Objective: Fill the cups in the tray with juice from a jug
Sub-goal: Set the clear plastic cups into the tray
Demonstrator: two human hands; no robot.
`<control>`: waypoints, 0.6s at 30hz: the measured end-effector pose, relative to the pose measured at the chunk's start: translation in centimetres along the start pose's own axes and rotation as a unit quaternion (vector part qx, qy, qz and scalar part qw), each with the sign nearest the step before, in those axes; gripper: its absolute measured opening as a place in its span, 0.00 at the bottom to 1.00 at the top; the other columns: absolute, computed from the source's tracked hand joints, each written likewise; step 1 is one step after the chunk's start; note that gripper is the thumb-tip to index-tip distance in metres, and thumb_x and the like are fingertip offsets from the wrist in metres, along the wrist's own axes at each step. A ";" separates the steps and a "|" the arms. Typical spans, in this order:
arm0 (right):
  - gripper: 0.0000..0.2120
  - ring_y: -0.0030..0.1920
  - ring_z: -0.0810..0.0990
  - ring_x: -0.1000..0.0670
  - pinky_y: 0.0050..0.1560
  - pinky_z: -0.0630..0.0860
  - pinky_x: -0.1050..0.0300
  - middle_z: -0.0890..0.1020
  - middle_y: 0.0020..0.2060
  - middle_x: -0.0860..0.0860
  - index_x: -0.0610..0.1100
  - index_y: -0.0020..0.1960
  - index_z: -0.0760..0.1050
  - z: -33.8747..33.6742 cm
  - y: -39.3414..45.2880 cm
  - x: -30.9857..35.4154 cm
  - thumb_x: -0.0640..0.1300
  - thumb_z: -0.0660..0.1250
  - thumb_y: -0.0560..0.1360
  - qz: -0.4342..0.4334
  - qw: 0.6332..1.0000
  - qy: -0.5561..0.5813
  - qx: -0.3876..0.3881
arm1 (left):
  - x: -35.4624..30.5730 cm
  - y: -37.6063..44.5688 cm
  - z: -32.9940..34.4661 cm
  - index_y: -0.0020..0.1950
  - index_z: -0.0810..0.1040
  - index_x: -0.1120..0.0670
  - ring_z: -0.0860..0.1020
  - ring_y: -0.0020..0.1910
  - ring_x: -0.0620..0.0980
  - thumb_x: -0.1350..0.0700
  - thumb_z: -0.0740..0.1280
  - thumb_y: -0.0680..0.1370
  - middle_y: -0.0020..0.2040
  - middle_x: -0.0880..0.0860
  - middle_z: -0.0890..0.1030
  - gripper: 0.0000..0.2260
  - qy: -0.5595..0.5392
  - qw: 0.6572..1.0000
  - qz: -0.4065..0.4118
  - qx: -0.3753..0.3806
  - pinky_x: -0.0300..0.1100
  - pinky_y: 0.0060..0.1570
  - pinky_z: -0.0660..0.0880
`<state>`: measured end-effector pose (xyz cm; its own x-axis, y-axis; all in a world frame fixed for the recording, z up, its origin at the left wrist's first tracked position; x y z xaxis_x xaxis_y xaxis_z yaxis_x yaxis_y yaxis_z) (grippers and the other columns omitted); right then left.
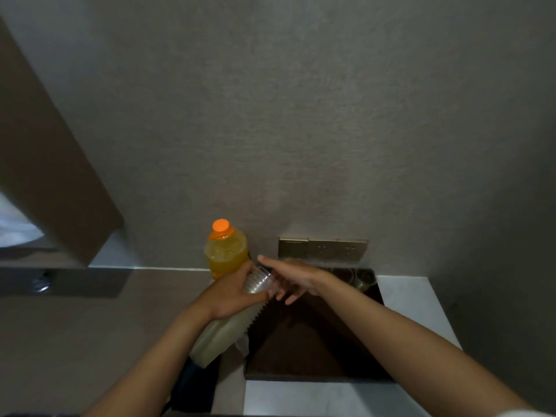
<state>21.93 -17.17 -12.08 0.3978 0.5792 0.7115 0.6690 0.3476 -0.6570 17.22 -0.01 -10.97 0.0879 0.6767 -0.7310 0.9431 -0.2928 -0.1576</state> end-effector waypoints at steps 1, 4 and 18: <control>0.33 0.40 0.83 0.51 0.39 0.83 0.57 0.86 0.43 0.49 0.45 0.60 0.81 0.3 -0.1 0.4 0.74 0.61 0.76 -0.005 1.000 -0.002 0.001 | 0.2 -0.3 -0.2 0.67 0.70 0.41 0.77 0.59 0.33 0.34 0.72 0.71 0.61 0.38 0.79 0.28 -0.008 1.000 0.004 -0.001 0.41 0.61 0.76; 0.30 0.39 0.83 0.51 0.41 0.83 0.55 0.86 0.42 0.48 0.47 0.57 0.80 0.9 -0.2 1.2 0.72 0.62 0.76 -0.012 1.000 -0.021 0.013 | 0.2 -1.2 -0.7 0.70 0.68 0.37 0.75 0.61 0.31 0.37 0.74 0.72 0.64 0.36 0.78 0.29 -0.024 1.000 0.011 -0.006 0.36 0.62 0.74; 0.26 0.44 0.82 0.47 0.35 0.82 0.56 0.82 0.51 0.43 0.40 0.61 0.79 -0.8 0.5 0.1 0.62 0.66 0.80 -0.021 0.992 0.059 -0.112 | 3.3 -3.4 -0.9 0.57 0.72 0.40 0.80 0.48 0.37 0.33 0.72 0.71 0.51 0.41 0.82 0.21 -0.014 1.000 -0.015 -0.010 0.39 0.49 0.77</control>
<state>22.83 -17.55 -12.12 0.4281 0.4735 0.7698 0.8043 0.1888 -0.5634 14.62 3.80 -12.24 0.0505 0.6651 -0.7450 0.9516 -0.2584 -0.1662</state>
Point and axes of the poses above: each hand's wrist, its own y-axis towards the middle knuckle, its own z-axis out of the palm, x = y × z, the point moved 4 cm from there along y, towards the middle knuckle
